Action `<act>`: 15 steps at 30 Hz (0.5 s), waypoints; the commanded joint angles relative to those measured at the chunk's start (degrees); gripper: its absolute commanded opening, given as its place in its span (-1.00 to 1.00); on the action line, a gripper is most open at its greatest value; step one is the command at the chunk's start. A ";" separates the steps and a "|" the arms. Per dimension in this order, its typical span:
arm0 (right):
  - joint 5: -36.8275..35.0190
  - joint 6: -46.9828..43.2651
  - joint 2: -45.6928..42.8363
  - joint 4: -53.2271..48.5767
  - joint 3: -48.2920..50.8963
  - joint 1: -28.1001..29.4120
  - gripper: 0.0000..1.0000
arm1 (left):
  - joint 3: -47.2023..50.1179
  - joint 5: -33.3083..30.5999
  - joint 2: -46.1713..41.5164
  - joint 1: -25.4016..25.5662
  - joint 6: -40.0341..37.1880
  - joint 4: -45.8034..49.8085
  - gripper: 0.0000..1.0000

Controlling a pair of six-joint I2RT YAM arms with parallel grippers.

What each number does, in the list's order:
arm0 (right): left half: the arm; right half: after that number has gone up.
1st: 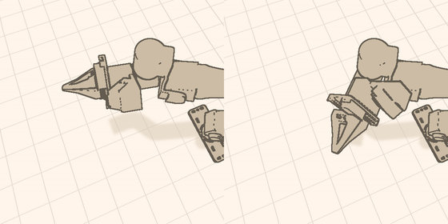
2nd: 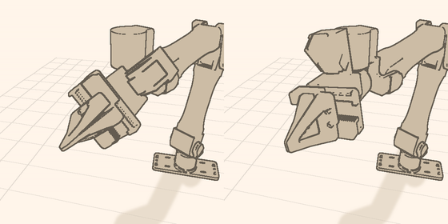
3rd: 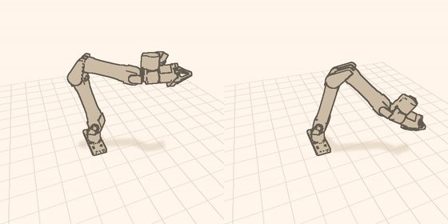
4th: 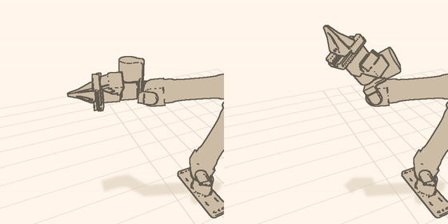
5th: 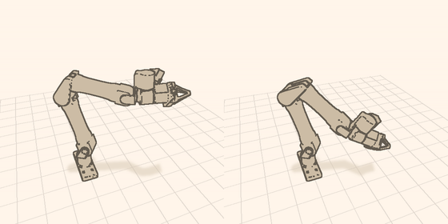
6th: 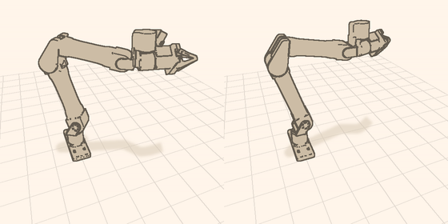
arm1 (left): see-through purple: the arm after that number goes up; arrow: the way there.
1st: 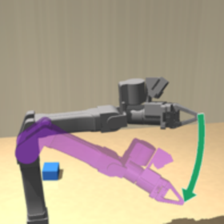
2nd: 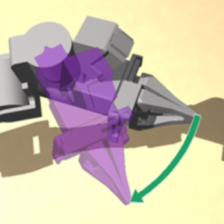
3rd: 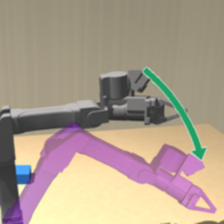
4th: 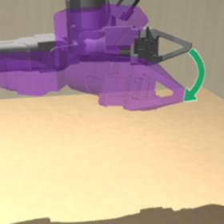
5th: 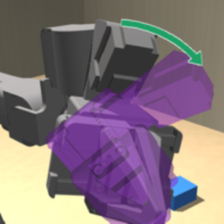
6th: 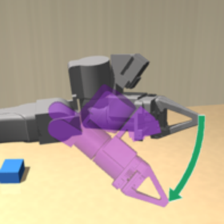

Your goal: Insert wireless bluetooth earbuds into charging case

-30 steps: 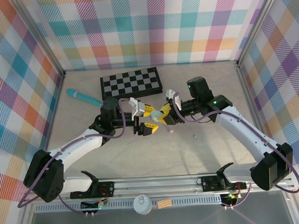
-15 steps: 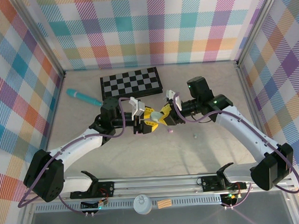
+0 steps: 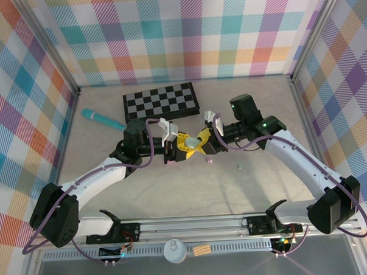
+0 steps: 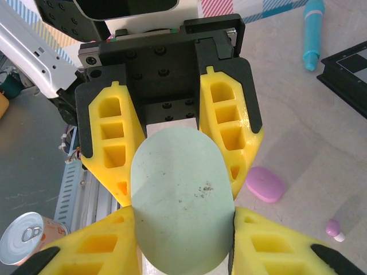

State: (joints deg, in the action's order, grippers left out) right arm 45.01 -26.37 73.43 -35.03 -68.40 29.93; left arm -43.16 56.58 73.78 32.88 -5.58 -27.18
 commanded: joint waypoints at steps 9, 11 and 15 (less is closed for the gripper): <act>-5.50 1.70 -0.61 4.16 -0.54 -0.31 0.04 | -1.23 3.19 -0.16 0.34 0.06 -3.82 -0.23; -6.74 2.43 -0.37 5.03 -0.39 -0.31 0.05 | -1.16 3.62 -0.17 0.30 0.57 -4.37 -0.23; -7.90 4.44 -0.89 7.68 0.02 -0.40 0.04 | -0.75 3.70 -0.29 0.30 0.10 -3.89 -0.23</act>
State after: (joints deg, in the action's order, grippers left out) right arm 41.25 -23.86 73.21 -32.29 -68.38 30.02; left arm -43.18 55.24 73.89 32.64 -5.15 -28.42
